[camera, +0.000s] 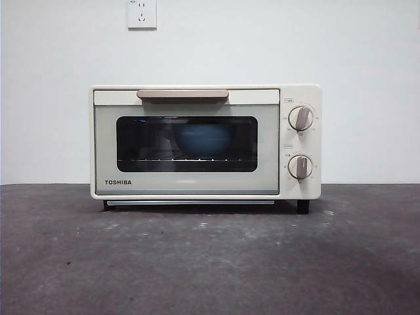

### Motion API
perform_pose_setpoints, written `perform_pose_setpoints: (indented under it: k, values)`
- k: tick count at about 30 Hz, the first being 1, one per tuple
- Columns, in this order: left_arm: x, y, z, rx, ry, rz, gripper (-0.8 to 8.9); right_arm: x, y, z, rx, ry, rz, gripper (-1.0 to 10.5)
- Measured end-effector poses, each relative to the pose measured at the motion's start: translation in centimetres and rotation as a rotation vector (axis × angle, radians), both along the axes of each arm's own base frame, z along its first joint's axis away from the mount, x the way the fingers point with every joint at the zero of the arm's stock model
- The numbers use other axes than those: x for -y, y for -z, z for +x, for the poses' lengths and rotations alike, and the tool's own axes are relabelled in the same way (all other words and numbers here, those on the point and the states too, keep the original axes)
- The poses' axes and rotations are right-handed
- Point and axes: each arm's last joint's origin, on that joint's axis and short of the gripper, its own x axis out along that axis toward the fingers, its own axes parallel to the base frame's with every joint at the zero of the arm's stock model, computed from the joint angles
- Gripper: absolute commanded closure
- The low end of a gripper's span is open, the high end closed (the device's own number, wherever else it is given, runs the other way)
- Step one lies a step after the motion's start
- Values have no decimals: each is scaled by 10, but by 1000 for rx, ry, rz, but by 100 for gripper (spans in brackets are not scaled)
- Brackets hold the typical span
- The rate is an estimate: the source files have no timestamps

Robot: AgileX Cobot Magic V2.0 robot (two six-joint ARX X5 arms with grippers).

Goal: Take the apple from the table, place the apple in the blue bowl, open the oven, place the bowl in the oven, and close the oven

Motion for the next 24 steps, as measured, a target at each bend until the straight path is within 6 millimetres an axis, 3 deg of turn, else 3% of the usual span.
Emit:
perform_pose_setpoints:
  k: [9, 16, 24]
  values:
    - [0, 0, 0, 0, 0, 0, 806, 0, 26, 2, -71, -2, 37, 944]
    - [0, 0, 0, 0, 0, 0, 806, 0, 41, 1, -236, 5, 27, 944]
    - [0, 0, 0, 0, 0, 0, 806, 0, 43, 1, -254, 5, 32, 944]
